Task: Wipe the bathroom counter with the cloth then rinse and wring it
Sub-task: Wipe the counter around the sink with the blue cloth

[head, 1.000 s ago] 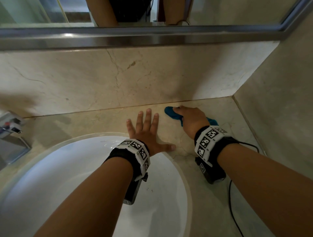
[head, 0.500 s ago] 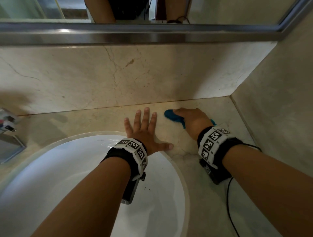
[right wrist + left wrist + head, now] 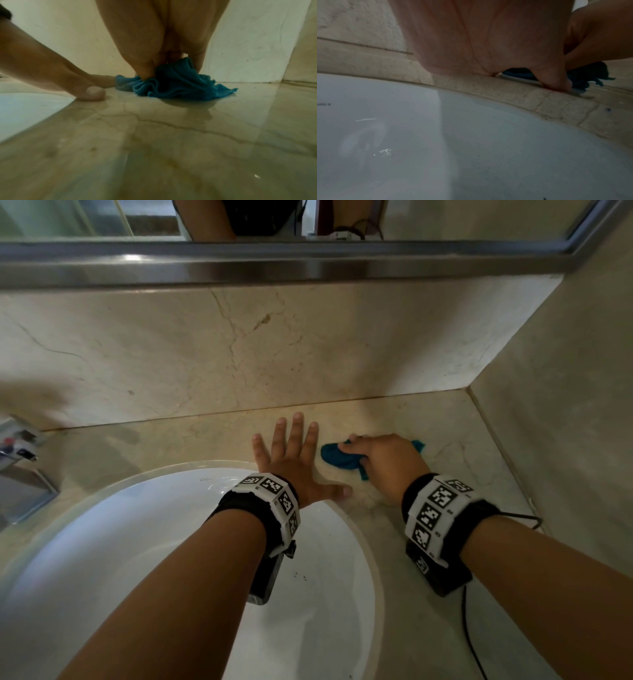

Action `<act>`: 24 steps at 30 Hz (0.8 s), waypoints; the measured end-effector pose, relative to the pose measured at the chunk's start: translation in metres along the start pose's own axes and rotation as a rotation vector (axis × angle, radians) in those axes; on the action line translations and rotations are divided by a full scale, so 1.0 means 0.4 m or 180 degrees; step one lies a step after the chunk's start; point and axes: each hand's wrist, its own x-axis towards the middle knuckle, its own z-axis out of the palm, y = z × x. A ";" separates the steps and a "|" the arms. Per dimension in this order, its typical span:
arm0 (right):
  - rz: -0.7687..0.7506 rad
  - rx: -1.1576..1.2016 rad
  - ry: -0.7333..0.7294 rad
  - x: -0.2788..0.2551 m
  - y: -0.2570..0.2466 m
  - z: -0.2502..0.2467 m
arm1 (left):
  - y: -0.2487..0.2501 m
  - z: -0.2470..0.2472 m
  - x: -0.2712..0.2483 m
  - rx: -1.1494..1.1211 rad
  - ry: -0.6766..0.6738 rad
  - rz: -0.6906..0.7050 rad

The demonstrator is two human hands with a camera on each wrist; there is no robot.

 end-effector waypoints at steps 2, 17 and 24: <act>0.0181 -0.0224 0.0115 0.014 0.008 -0.014 | 0.000 0.001 0.001 -0.0010 -0.0017 0.0000; 0.0145 -0.0641 0.0100 -0.015 -0.013 -0.001 | -0.008 -0.008 -0.008 -0.0011 -0.0065 0.0102; 0.0937 -0.0789 0.0434 0.018 0.019 -0.004 | -0.011 -0.009 -0.011 0.0006 -0.0076 0.0144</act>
